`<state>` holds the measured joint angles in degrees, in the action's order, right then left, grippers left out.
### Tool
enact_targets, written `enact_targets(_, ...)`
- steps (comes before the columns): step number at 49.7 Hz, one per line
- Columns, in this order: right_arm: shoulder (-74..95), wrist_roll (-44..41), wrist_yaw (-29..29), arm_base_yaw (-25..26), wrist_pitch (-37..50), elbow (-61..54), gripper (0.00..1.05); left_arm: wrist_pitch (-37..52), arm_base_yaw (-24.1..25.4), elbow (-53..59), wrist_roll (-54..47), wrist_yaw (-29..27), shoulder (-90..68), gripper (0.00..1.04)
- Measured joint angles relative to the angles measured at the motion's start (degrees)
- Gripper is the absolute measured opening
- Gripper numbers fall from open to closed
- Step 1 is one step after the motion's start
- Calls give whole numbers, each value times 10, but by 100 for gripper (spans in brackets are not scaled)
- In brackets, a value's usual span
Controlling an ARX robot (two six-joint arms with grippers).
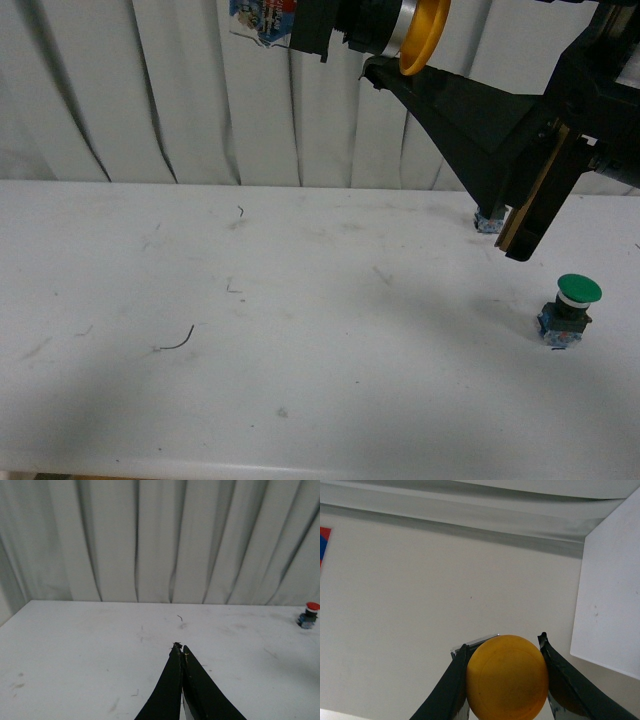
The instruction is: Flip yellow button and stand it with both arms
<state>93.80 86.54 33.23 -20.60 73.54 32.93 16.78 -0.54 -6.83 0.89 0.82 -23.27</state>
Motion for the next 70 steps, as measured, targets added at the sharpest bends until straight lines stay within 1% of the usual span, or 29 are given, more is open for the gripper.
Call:
enact_targets(4,3,0,0,0,1,0,36,-6,8,9,0,-10,15,2)
enact_targets(31,10,0,0,0,0,2,36,-57,5,47,0,-9,98,2)
enact_targets(33,12,0,0,0,0,2,36,-37,5,59,-1,-9,107,2)
enact_targets(35,14,0,0,0,1,2,36,-59,5,63,0,-8,119,2)
enact_targets(46,22,0,0,0,-2,5,36,-75,5,63,0,-8,140,2)
enact_targets(50,23,-2,0,0,0,7,36,-176,5,63,0,-8,213,2)
enact_targets(53,23,-4,0,0,-1,7,36,-158,5,61,-1,-8,227,2)
enact_targets(57,23,-6,0,-3,1,8,36,-173,5,63,-1,-9,228,2)
enact_targets(65,23,-17,-8,-3,-1,8,36,-170,5,63,-1,-9,228,2)
enact_targets(66,21,-22,-13,-3,-1,8,36,-170,5,63,0,-9,228,4)
enact_targets(68,12,-44,-15,-3,-2,8,36,-170,5,63,-1,-9,228,27)
enact_targets(70,-15,-97,-2,7,-2,3,36,-170,5,63,-1,-9,228,49)
